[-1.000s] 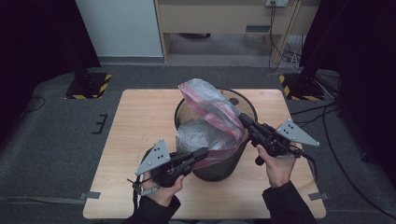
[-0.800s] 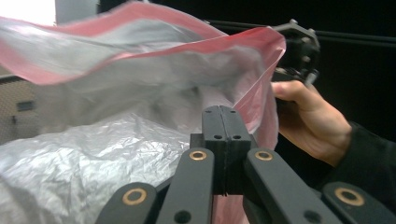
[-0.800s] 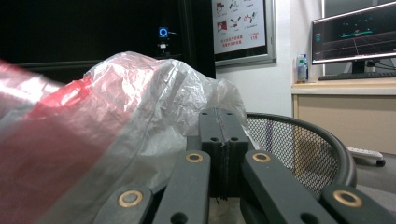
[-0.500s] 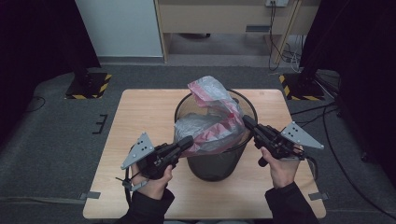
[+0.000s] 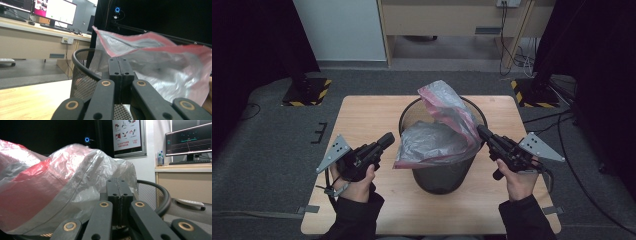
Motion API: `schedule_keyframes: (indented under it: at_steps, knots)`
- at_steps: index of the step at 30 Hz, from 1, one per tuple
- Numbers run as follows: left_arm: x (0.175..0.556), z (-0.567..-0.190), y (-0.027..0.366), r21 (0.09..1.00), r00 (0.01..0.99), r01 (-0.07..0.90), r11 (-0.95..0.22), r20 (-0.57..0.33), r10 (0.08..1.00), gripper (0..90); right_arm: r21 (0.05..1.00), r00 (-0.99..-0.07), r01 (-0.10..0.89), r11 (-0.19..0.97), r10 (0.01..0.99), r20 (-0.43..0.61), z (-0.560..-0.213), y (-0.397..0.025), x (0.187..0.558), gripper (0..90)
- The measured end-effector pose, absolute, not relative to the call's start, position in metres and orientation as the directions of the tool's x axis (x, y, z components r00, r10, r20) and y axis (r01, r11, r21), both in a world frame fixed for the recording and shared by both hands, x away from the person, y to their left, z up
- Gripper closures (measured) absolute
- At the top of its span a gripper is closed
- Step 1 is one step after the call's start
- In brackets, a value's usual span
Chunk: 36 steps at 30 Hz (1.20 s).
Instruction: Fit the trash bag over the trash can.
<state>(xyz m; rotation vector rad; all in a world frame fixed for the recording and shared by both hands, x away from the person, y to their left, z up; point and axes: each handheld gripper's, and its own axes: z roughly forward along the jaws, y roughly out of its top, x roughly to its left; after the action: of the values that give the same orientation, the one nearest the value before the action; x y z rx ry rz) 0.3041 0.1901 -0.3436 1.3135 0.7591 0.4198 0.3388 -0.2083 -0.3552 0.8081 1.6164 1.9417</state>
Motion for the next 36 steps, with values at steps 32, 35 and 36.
schedule_keyframes:
  at_steps: [32, 35, 36]
  knots:
    - [0.285, -0.323, 0.109, 0.994, 0.861, 0.095, 0.047, -0.106, 0.497, 51.5, 0.987, -0.711, 0.023, -0.160, 0.691, 0.128, -0.351, -0.189, 0.344, 90.0]
    - [0.285, -0.323, 0.105, 0.994, 0.861, 0.106, 0.027, -0.105, 0.497, 57.5, 0.988, -0.715, 0.017, -0.156, 0.688, 0.121, -0.350, -0.188, 0.343, 90.0]
    - [0.285, -0.323, 0.105, 0.992, 0.865, 0.124, 0.037, -0.126, 0.486, 60.8, 0.988, -0.717, 0.016, -0.155, 0.687, 0.119, -0.350, -0.188, 0.342, 90.0]
